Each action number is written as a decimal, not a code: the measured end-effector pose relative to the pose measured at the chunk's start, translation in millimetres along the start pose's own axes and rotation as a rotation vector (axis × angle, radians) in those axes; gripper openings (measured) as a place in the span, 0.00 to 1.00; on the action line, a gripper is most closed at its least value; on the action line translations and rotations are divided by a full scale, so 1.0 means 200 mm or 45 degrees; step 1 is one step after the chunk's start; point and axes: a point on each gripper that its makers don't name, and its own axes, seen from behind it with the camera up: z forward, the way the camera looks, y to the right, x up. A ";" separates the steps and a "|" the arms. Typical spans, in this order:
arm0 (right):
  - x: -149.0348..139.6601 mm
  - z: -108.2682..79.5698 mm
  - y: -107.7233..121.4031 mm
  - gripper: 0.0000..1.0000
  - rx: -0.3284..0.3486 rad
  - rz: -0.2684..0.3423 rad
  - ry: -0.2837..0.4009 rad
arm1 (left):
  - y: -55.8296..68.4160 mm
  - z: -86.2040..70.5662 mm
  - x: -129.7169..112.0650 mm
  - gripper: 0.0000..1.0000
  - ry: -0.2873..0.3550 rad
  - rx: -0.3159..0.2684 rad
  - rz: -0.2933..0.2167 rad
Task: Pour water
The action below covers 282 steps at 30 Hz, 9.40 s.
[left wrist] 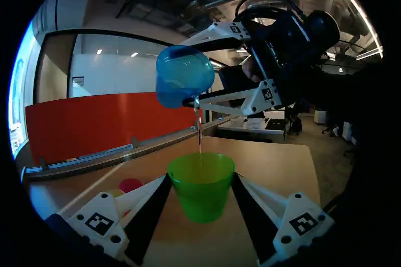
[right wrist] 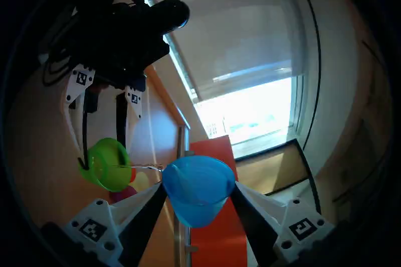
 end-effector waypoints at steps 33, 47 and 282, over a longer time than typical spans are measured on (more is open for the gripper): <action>0.00 -0.01 0.03 0.90 -0.024 -0.077 0.001 | 0.00 -0.01 0.01 0.85 0.000 0.007 0.008; 0.00 -0.01 0.02 0.90 -0.022 -0.115 0.001 | 0.00 -0.01 0.01 0.85 0.001 0.005 0.010; -0.10 -0.10 -0.06 0.90 -0.056 0.490 0.048 | 0.04 -0.02 0.03 0.85 -0.003 0.003 0.036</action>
